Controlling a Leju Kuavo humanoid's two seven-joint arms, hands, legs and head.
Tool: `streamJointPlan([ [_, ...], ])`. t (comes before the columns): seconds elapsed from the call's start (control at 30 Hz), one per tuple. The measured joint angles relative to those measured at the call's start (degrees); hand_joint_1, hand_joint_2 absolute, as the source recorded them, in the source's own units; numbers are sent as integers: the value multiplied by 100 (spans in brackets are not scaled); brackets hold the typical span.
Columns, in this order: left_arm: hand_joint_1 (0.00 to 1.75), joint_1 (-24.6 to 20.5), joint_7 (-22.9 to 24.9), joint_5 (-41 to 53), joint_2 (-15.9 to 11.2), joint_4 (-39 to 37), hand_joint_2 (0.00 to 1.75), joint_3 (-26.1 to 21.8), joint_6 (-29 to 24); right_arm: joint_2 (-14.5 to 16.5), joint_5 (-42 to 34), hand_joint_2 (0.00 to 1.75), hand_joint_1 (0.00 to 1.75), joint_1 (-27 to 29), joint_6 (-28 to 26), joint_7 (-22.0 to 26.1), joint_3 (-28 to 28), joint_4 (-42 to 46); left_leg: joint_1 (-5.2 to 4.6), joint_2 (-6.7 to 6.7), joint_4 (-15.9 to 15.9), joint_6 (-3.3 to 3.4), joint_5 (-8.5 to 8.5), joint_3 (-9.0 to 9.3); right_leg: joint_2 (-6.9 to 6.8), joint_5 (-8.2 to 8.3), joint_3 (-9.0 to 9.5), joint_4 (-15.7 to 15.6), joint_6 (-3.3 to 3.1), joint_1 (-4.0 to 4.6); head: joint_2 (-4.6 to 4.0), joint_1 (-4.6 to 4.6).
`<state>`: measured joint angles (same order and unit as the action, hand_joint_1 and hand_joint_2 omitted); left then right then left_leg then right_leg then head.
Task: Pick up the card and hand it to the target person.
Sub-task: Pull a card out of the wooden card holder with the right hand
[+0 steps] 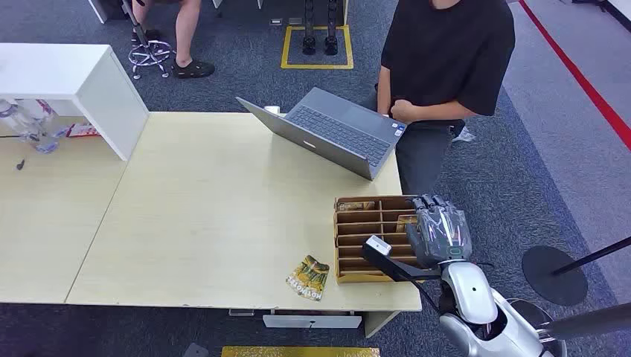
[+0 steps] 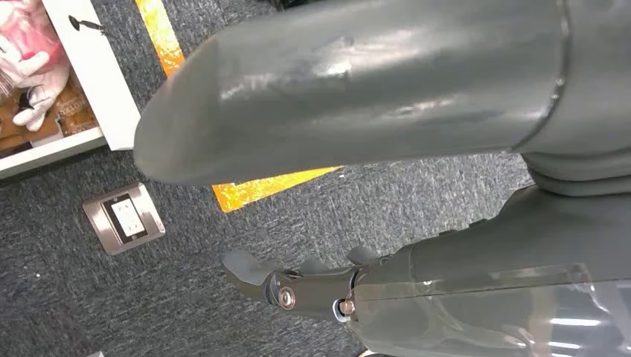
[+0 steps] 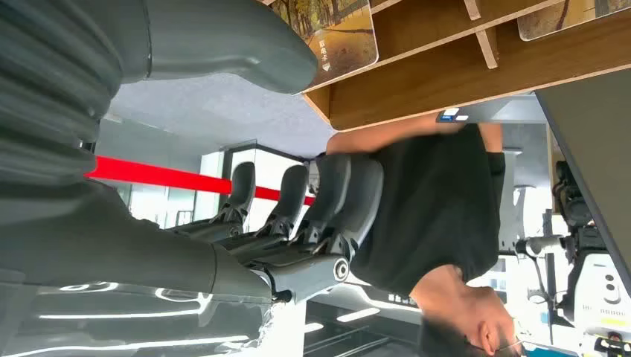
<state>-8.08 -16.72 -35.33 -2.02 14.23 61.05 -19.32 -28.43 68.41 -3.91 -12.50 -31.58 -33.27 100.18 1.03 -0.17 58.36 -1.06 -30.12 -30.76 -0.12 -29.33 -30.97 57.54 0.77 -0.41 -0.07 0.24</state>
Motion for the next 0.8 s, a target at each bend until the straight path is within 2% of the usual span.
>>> streamJointPlan([
  [0.8, 0, -33, 9, 54, 5, 0, 0, 2, 9, 25, -203, 175, 85, -67, 99, 98, -4, -343, 0, 0, 0, 0, 0, -1, 0, 0, 0, 0, 0, 0, 0, -1],
])
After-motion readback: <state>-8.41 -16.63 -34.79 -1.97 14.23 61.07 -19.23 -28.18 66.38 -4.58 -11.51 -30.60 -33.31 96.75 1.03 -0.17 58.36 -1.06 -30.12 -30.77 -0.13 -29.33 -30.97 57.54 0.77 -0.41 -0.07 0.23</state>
